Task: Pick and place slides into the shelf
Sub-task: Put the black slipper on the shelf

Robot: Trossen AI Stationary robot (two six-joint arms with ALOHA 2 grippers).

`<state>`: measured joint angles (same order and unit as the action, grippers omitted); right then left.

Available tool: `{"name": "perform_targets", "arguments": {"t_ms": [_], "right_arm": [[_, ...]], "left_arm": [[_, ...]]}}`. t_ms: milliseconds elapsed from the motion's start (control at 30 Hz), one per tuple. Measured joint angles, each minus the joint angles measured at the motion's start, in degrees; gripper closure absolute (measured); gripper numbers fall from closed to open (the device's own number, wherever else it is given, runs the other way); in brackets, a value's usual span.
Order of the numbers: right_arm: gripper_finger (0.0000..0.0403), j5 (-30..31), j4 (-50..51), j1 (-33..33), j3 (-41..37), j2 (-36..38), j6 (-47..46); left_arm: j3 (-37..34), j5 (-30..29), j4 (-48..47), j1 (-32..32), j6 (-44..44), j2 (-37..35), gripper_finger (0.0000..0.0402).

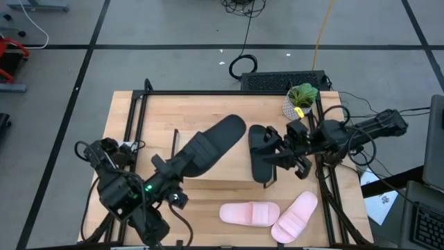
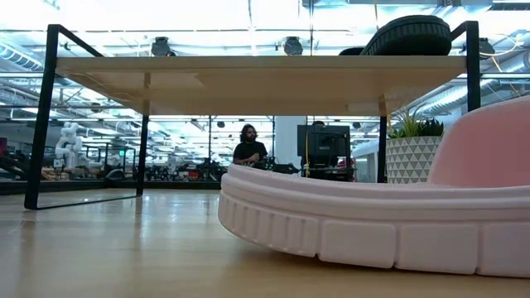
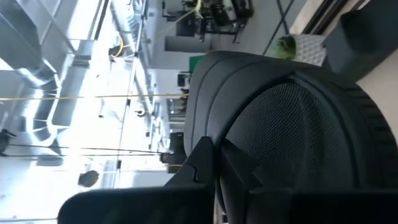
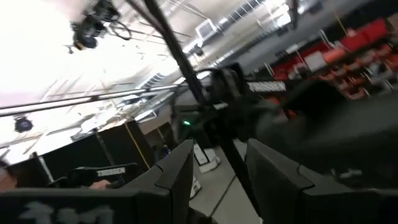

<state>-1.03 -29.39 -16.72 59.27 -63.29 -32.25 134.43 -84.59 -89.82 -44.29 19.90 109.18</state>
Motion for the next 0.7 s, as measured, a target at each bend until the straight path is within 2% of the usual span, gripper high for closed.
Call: {"name": "perform_targets", "arguments": {"t_ms": [100, 433, 700], "right_arm": [[0.026, -1.27, 1.07, 2.86, 0.0, 0.0, -2.12], [0.0232, -12.99, 0.98, 14.12, 0.0, 0.0, -8.86], [0.0211, -18.73, 0.5, 21.45, 0.0, 0.0, -8.87]], "left_arm": [[0.0, -0.87, 0.07, -0.22, 0.8, -0.02, 0.0401], [-0.01, -4.18, 0.15, -2.94, -1.26, -0.17, 0.0401], [-0.07, -4.14, 0.55, -4.31, -6.41, -1.9, 0.0401]]}}
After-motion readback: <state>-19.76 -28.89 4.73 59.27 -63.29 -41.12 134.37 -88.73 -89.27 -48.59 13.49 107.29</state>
